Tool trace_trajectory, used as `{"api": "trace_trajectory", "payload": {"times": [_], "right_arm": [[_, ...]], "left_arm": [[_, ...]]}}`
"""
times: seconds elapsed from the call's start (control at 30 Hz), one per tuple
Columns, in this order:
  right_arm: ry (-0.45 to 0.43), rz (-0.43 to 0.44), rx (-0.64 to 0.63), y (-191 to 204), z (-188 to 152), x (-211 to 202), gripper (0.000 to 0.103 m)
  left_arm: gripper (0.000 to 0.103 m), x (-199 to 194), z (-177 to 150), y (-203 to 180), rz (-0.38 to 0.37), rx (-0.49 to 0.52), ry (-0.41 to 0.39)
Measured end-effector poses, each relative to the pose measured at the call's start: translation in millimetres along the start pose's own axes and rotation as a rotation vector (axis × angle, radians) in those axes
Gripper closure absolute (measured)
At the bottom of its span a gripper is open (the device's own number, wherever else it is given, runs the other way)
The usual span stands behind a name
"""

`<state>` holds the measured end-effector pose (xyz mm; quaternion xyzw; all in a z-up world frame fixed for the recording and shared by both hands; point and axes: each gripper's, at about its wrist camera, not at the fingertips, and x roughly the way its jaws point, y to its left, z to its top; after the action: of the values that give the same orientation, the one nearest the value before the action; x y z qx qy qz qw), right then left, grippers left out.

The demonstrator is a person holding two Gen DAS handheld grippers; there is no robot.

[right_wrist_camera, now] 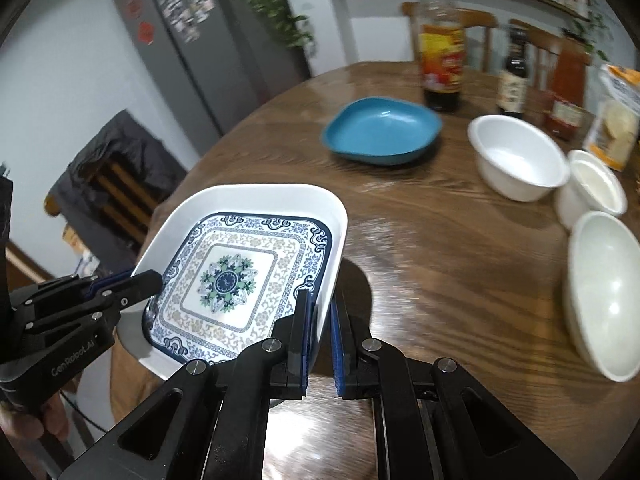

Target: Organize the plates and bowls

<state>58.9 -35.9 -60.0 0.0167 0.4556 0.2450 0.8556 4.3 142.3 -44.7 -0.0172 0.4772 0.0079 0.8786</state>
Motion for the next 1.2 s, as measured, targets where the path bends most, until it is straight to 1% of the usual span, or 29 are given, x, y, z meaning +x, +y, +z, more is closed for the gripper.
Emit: {"api": "trace_trajectory", "payload": {"times": [0.17,0.27,0.43,0.5,0.63,0.7,0.73,0.83,0.87,0.97,1.2], "right_arm": [[0.059,0.045,-0.015,16.3,-3.7,24.5,0.091],[0.093,0.052,-0.023,23.3,-8.1,34.5,0.089],[0.108,0.051,-0.041,27.4,-9.5,34.0,0.087],[0.115,0.041,-0.059,32.3,-9.9,35.8,0.085],[0.118,0.008,-0.094,39.1,-12.4,37.1,0.084],[0.128,0.007,-0.096,38.8,-12.9,38.9,0.084],[0.135,0.01,-0.093,37.8,-13.2,40.4,0.084],[0.147,-0.019,-0.101,36.9,-16.3,43.9,0.084],[0.145,-0.017,-0.096,34.6,-16.6,43.7,0.084],[0.143,-0.028,-0.09,29.6,-16.0,43.5,0.084],[0.131,-0.074,-0.052,8.3,-13.8,37.3,0.084]], "left_arm": [[0.093,14.2,-7.1,21.6,0.043,-0.047,0.038],[0.092,25.3,-8.7,29.1,0.063,-0.048,0.063],[0.092,34.6,-7.7,32.2,0.079,-0.029,0.079],[0.092,35.6,-8.1,32.3,0.096,-0.009,0.072],[0.092,39.3,-5.2,31.4,0.127,0.032,0.066],[0.089,41.7,-4.3,31.8,0.136,0.044,0.063],[0.086,43.1,-3.9,31.3,0.144,0.05,0.064],[0.084,48.3,-6.0,33.3,0.13,0.04,0.08],[0.084,49.7,-7.4,33.9,0.117,0.033,0.082],[0.084,49.1,-8.3,29.0,0.115,0.043,0.076],[0.084,51.1,-5.4,6.5,0.069,0.071,0.074]]}}
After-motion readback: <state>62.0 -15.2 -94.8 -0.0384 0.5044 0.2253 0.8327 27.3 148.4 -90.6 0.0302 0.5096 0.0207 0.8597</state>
